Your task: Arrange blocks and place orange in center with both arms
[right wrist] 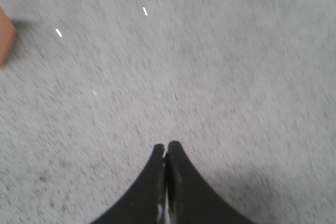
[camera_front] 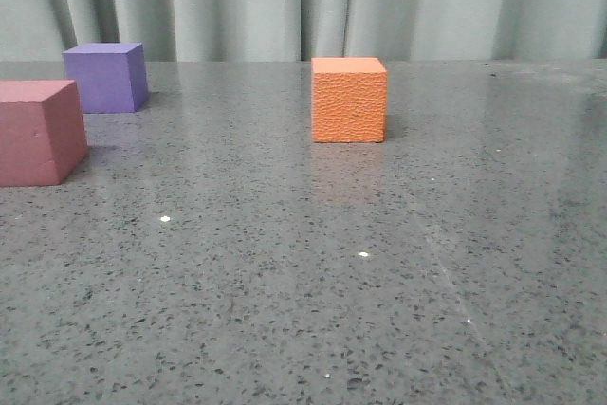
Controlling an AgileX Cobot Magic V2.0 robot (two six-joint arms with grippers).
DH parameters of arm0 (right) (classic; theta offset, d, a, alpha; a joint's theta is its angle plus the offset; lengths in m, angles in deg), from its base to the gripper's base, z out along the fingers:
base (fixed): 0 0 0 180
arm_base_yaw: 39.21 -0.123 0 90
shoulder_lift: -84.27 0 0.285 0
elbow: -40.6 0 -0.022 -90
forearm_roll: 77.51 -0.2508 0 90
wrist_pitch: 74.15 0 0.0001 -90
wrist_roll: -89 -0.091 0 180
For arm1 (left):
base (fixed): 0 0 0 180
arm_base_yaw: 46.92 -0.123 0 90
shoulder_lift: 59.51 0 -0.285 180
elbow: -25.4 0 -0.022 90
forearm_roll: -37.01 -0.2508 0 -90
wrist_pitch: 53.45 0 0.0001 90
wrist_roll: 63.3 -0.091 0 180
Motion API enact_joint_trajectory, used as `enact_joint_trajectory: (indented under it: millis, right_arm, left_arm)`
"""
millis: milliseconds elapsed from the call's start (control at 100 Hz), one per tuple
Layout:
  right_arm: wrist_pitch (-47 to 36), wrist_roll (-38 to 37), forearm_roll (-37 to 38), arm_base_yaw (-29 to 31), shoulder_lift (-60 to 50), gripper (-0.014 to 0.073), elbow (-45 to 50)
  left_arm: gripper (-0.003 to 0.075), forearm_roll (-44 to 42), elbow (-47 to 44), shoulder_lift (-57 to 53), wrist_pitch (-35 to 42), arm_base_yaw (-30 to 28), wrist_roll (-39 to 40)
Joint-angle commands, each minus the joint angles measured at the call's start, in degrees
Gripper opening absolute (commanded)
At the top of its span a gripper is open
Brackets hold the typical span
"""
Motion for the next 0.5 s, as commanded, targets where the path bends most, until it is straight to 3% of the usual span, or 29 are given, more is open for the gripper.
enact_joint_trajectory:
  millis: [0,180,490]
  right_arm:
    - [-11.42,0.60,0.46,0.33,-4.76,-0.0067,3.34]
    - [-22.47,1.36,-1.49,0.54,-14.26,-0.0067,14.73]
    - [-26.53,13.05,-11.44,0.55,-30.06,-0.0067,27.78]
  left_arm:
    - [-0.0019,0.43,-3.15,-1.88,4.45,-0.14,0.21]
    - [-0.0019,0.43,-3.15,-1.88,4.45,-0.14,0.21]
    - [-0.0019,0.43,-3.15,-1.88,4.45,-0.14,0.21]
